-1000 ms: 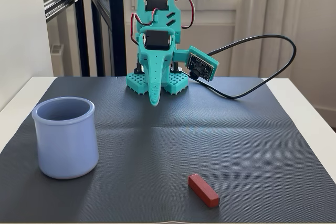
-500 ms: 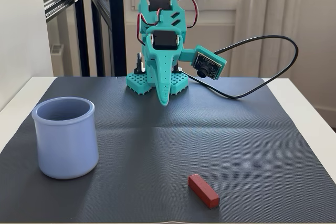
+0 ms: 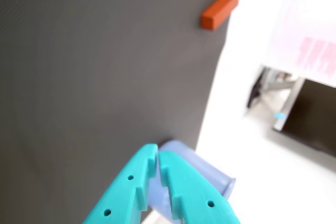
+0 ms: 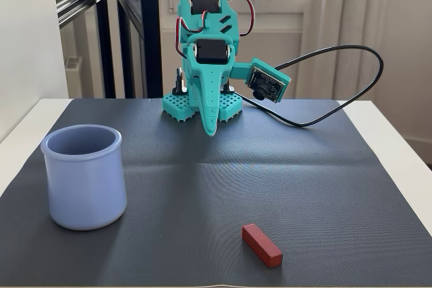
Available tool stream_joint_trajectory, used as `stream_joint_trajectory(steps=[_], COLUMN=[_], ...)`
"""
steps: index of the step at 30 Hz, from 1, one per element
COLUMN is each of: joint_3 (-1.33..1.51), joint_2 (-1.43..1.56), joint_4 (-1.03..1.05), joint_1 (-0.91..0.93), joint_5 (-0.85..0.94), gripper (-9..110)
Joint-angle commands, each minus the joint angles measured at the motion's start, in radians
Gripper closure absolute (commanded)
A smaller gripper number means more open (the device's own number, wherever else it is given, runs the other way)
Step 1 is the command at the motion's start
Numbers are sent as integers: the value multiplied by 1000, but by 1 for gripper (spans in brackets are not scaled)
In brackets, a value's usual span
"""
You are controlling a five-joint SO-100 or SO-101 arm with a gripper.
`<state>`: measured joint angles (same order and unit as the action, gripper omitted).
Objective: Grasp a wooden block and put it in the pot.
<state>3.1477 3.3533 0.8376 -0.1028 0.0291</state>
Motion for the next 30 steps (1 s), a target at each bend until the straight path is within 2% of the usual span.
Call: stream_joint_trajectory(steps=[1, 30], joint_3=[-3, -12], joint_2=[8, -2], joint_4=[-3, -14], joint_1=[3, -3], joint_5=[-3, 3], gripper=[101, 101])
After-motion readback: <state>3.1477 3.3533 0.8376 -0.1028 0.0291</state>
